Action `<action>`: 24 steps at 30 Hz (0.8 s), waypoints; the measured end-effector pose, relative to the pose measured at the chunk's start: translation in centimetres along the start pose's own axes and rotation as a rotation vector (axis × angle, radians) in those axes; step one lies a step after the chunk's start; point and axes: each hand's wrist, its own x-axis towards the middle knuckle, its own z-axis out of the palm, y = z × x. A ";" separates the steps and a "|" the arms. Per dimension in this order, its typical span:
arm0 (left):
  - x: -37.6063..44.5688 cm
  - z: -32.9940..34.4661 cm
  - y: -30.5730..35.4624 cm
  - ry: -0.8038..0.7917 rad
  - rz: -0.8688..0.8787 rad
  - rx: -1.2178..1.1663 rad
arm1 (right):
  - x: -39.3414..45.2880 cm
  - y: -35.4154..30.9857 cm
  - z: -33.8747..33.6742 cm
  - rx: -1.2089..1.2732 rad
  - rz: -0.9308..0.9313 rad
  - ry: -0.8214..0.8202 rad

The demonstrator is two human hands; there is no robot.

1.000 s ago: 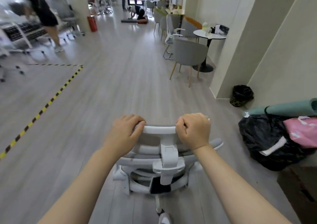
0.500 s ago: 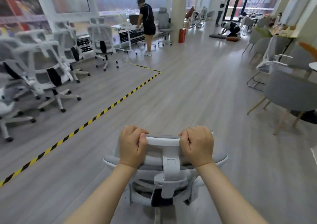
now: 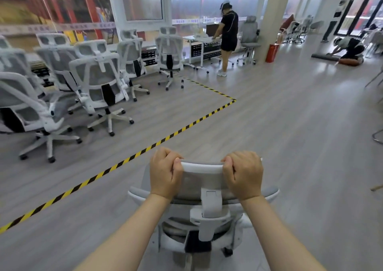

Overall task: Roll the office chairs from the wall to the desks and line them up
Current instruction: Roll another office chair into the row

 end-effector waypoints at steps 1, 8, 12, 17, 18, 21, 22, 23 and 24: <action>1.5 0.8 -1.1 0.002 0.005 0.010 | 1.3 0.6 1.7 0.005 -0.009 -0.003; 13.2 6.5 -8.9 0.007 0.034 0.064 | 11.8 4.8 13.7 0.027 -0.037 -0.018; 19.5 10.2 -12.9 -0.002 0.013 0.089 | 17.3 7.6 20.2 0.037 -0.029 -0.035; 27.5 15.2 -18.2 0.036 0.000 0.116 | 24.2 10.9 28.5 0.057 -0.047 -0.035; 29.0 16.2 -19.4 0.043 -0.001 0.120 | 25.6 11.5 30.2 0.063 -0.056 -0.028; 33.7 19.2 -22.7 0.063 0.008 0.137 | 29.9 13.7 35.4 0.098 -0.072 -0.015; 35.2 20.2 -23.8 0.071 0.004 0.144 | 31.3 14.4 37.2 0.112 -0.076 -0.023; 36.7 21.1 -24.9 0.079 -0.003 0.152 | 32.7 15.1 38.9 0.124 -0.083 -0.035; 38.2 22.1 -26.0 0.088 -0.010 0.162 | 34.2 15.8 40.7 0.133 -0.091 -0.048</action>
